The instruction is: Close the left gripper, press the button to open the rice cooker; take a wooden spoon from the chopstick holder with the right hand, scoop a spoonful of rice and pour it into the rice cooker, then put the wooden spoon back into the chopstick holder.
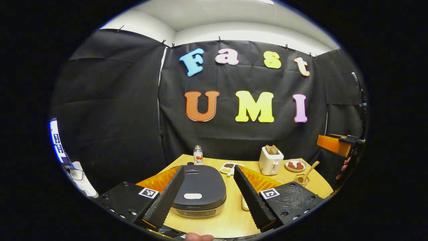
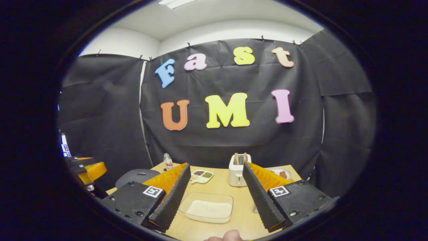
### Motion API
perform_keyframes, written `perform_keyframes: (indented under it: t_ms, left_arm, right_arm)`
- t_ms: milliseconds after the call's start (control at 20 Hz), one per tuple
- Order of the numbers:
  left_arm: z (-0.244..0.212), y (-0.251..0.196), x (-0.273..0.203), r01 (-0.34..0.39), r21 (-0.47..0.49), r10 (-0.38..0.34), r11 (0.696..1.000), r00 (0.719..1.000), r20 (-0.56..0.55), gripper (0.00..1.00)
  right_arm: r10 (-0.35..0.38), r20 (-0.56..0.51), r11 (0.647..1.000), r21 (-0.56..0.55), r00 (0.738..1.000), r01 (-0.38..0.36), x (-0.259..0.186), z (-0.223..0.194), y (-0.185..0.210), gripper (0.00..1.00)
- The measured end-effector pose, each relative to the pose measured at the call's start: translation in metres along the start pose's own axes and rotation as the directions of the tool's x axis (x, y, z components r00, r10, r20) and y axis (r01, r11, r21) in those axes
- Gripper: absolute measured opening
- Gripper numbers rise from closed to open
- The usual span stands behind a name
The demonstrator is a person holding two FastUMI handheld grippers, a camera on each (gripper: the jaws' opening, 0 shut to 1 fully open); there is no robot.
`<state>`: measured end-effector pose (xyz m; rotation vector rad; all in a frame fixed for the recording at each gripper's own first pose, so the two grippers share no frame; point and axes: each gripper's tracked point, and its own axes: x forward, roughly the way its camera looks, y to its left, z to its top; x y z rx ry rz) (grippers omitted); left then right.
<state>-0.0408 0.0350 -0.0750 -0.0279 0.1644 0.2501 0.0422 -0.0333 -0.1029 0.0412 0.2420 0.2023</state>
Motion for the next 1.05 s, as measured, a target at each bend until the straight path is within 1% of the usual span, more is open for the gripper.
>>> perform_keyframes:
  t_ms: [50,100,150,200,250,300,350,400,500,550,600,700,750,800,850,900,950,1000,1050]
  left_arm:
    - [0.011,-0.003,-0.015,0.018,-0.01,-0.018,1.0,1.0,0.018,0.95]
    - [0.019,-0.008,-0.027,0.036,-0.02,-0.036,0.999,0.999,0.033,0.95]
    - [0.029,-0.012,-0.039,0.055,-0.026,-0.053,0.998,0.997,0.054,0.95]
    - [0.037,-0.016,-0.048,0.073,-0.025,-0.071,0.997,0.995,0.072,0.95]
    - [0.041,-0.02,-0.058,0.093,-0.022,-0.091,0.995,0.992,0.083,0.95]
    - [0.044,-0.025,-0.067,0.115,-0.018,-0.113,0.993,0.99,0.089,0.95]
    - [0.048,-0.029,-0.075,0.13,-0.019,-0.128,0.991,0.987,0.097,0.95]
    - [0.051,-0.031,-0.081,0.144,-0.026,-0.14,0.989,0.984,0.11,0.95]
    - [0.053,-0.036,-0.092,0.165,-0.036,-0.159,0.986,0.98,0.121,0.95]
    - [0.055,-0.039,-0.095,0.173,-0.032,-0.168,0.984,0.978,0.125,0.95]
    - [0.056,-0.041,-0.097,0.177,-0.029,-0.172,0.984,0.977,0.128,0.94]
    - [0.055,-0.043,-0.099,0.184,-0.03,-0.18,0.982,0.977,0.117,0.94]
    - [0.055,-0.045,-0.1,0.186,-0.03,-0.182,0.982,0.977,0.112,0.94]
    - [0.058,-0.045,-0.1,0.188,-0.033,-0.183,0.982,0.976,0.117,0.94]
    - [0.061,-0.046,-0.1,0.191,-0.036,-0.186,0.981,0.975,0.123,0.94]
    - [0.062,-0.046,-0.098,0.187,-0.039,-0.181,0.982,0.976,0.124,0.94]
    - [0.061,-0.044,-0.096,0.183,-0.041,-0.177,0.982,0.977,0.122,0.94]
    - [0.062,-0.044,-0.096,0.182,-0.04,-0.176,0.983,0.977,0.122,0.94]
    - [0.065,-0.045,-0.096,0.184,-0.036,-0.178,0.982,0.976,0.124,0.94]
  right_arm:
    - [-0.012,0.01,1.0,0.004,1.0,0.012,-0.015,0.005,0.004,1.0]
    - [-0.031,0.019,1.0,0.001,0.999,0.031,-0.03,0.01,0.006,0.97]
    - [-0.043,0.034,0.999,-0.003,0.999,0.043,-0.046,0.014,0.01,1.0]
    - [-0.056,0.045,0.998,-0.008,0.997,0.056,-0.061,0.019,0.014,1.0]
    - [-0.069,0.05,0.998,-0.011,0.996,0.069,-0.075,0.019,0.017,0.97]
    - [-0.078,0.053,0.997,-0.008,0.996,0.078,-0.088,0.019,0.021,1.0]
    - [-0.086,0.058,0.996,-0.006,0.995,0.087,-0.1,0.021,0.026,0.97]
    - [-0.099,0.066,0.995,-0.006,0.993,0.1,-0.111,0.023,0.029,1.0]
    - [-0.111,0.076,0.994,-0.015,0.991,0.112,-0.126,0.025,0.036,1.0]
    - [-0.109,0.085,0.994,-0.02,0.99,0.111,-0.132,0.027,0.041,0.97]
    - [-0.108,0.093,0.994,-0.025,0.99,0.11,-0.138,0.029,0.044,1.0]
    - [-0.116,0.091,0.993,-0.024,0.989,0.118,-0.144,0.028,0.046,1.0]
    - [-0.121,0.088,0.992,-0.02,0.989,0.123,-0.145,0.028,0.045,0.97]
    - [-0.121,0.092,0.992,-0.018,0.988,0.124,-0.146,0.03,0.046,1.0]
    - [-0.12,0.101,0.992,-0.021,0.988,0.123,-0.146,0.031,0.047,0.97]
    - [-0.12,0.101,0.992,-0.026,0.988,0.123,-0.145,0.03,0.046,1.0]
    - [-0.117,0.093,0.992,-0.028,0.989,0.12,-0.142,0.026,0.046,0.97]
    - [-0.118,0.083,0.992,-0.026,0.99,0.121,-0.142,0.023,0.045,0.97]
    - [-0.118,0.085,0.993,-0.02,0.989,0.12,-0.14,0.025,0.044,1.0]
